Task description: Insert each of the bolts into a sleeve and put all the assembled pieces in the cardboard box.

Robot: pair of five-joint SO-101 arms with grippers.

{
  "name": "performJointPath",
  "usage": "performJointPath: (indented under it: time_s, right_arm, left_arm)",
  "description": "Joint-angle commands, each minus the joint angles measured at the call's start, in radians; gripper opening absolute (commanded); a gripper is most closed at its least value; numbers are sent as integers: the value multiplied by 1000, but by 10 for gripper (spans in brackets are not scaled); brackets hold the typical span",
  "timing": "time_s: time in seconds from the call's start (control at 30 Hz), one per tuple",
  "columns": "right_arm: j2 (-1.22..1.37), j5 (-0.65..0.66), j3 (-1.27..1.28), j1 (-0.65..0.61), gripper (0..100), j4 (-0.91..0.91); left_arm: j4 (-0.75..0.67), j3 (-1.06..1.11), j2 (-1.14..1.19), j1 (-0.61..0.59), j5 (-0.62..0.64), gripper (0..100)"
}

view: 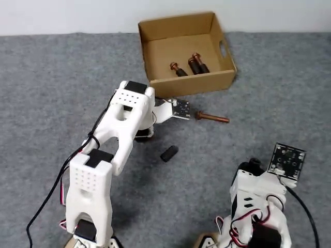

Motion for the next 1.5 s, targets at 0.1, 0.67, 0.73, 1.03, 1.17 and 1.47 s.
performJointPath:
  time_s: [0.1,0.67,0.73,1.03,1.17,1.47]
  right_arm:
    - [5,8,-9,5,9,-22]
    - [-22,0,-15,-242,9,-28]
    - [-21,0,-15,-295,9,-36]
    - [-19,6,18,-527,9,-168]
    - [-18,6,26,-610,9,-194]
    - [-18,8,31,-688,9,-185]
  left_arm:
    - [124,-13,-284,49,210,6]
    - [124,364,-850,110,1148,10]
    - [115,366,-862,98,1208,6]
    - [34,367,-948,109,1464,5]
    - [-34,433,-1054,192,1476,5]
    - [-339,872,-1514,230,1554,5]
